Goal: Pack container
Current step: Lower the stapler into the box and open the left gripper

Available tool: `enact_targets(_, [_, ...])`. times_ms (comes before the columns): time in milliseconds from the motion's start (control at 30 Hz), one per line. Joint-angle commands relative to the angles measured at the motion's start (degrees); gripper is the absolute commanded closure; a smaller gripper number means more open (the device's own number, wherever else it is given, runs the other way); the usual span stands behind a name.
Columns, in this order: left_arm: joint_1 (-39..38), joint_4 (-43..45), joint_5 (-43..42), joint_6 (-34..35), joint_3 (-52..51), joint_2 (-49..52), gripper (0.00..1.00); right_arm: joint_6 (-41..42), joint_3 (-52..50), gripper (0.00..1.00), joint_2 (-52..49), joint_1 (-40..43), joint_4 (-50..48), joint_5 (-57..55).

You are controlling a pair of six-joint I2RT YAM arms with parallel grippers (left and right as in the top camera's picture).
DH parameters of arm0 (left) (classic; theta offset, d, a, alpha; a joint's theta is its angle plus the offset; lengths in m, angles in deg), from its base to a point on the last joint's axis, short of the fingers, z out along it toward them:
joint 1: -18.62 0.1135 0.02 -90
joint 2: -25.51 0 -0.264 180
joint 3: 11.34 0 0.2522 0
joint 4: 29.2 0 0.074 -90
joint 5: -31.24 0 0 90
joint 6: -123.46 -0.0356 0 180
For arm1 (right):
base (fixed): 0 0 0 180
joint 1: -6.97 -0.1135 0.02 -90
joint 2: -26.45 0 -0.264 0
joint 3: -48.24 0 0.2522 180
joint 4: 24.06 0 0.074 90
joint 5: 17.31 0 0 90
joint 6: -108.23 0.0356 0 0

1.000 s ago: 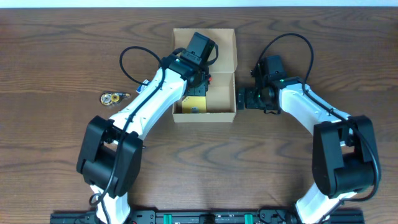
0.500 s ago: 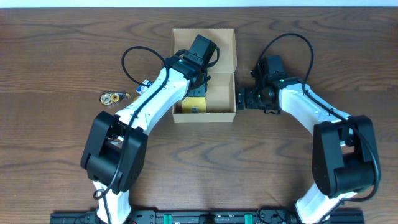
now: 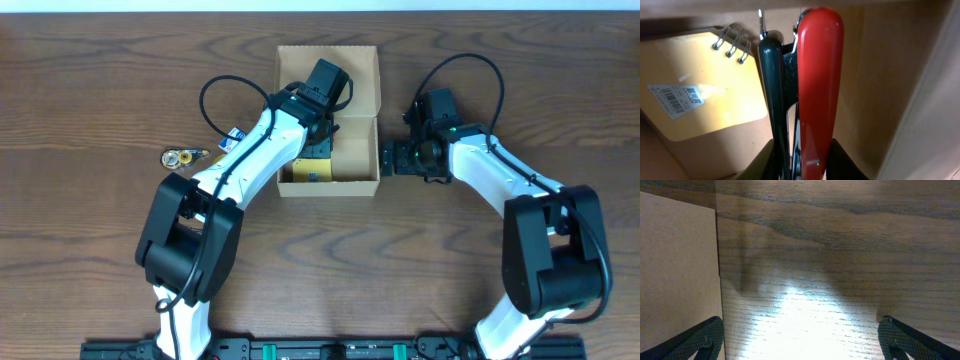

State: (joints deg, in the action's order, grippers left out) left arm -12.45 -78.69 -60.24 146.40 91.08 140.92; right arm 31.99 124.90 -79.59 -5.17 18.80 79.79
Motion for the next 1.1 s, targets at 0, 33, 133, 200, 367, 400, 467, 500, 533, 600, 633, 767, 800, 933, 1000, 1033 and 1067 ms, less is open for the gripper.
enact_targets(0, [-0.5, -0.2, 0.4, 0.2, 1.6, 0.5, 0.6, -0.7, -0.1, 0.01, -0.1, 0.4, 0.0, 0.2])
enact_targets(33, [-0.5, -0.2, 0.4, 0.2, 1.6, 0.4, 0.56, -0.7, -0.1, 0.01, -0.1, 0.4, 0.0, 0.2])
enact_targets(133, [-0.6, -0.2, 0.4, 0.2, 1.6, 0.4, 0.53, -0.7, -0.1, 0.01, -0.1, 0.4, 0.0, 0.2])
enact_targets(200, [-0.7, -0.2, 0.4, 0.2, 1.6, 0.5, 0.53, -0.7, -0.1, 0.01, -0.1, 0.4, 0.0, 0.2])
enact_targets(367, [-0.9, -0.2, 0.4, 0.2, 1.6, 0.4, 0.53, -0.7, -0.1, 0.01, -0.1, 0.4, 0.0, 0.2])
enact_targets(400, [-0.9, -0.2, 0.4, 0.2, 1.6, 0.4, 0.54, -0.7, -0.1, 0.01, -0.1, 0.4, 0.0, 0.2])
enact_targets(467, [-1.1, 0.0, 0.4, -0.2, 1.6, 0.4, 0.54, -0.7, -0.1, 0.01, -0.1, 0.4, 0.0, 0.2])
enact_targets(500, [-1.2, 0.3, 0.4, -1.0, 1.6, 0.3, 0.54, -0.7, -0.1, 0.01, -0.1, 0.4, 0.0, 0.2])
enact_targets(533, [-1.3, 0.8, 0.4, -2.3, 1.6, 0.1, 0.54, -0.7, -0.1, 0.01, -0.1, 0.4, 0.0, 0.2])
enact_targets(600, [-1.5, 1.9, 1.3, -6.5, 1.6, -0.9, 0.53, -0.7, -0.1, 0.01, -0.1, 0.4, 0.0, 0.2])
enact_targets(633, [-1.7, 2.1, 2.4, -9.3, 1.7, -1.7, 0.53, -0.7, -0.1, 0.01, -0.1, 0.4, 0.0, 0.2])
enact_targets(767, [-2.6, 2.1, 5.2, -24.9, 2.0, -5.5, 0.5, -0.7, -0.1, 0.01, -0.1, 0.4, 0.0, 0.2])
enact_targets(800, [-2.8, 2.0, 5.4, -28.2, 2.0, -6.5, 0.5, -0.7, -0.1, 0.01, -0.1, 0.4, 0.0, 0.2])
enact_targets(933, [-3.0, -0.1, 5.5, -38.1, 2.0, -11.4, 0.5, -0.7, -0.1, 0.01, -0.1, 0.4, 0.0, 0.2])
enact_targets(1000, [-3.0, -3.0, 5.6, -40.7, 2.0, -14.6, 0.5, -0.7, -0.1, 0.01, -0.1, 0.4, 0.0, 0.2])
enact_targets(1033, [-3.0, -4.4, 5.6, -41.5, 2.0, -15.8, 0.51, -0.7, -0.1, 0.01, -0.1, 0.4, 0.0, 0.2])
enact_targets(1067, [-3.0, -6.3, 5.6, -42.2, 2.0, -17.5, 0.5, -0.7, -0.1, 0.01, -0.1, 0.4, 0.0, 0.2])
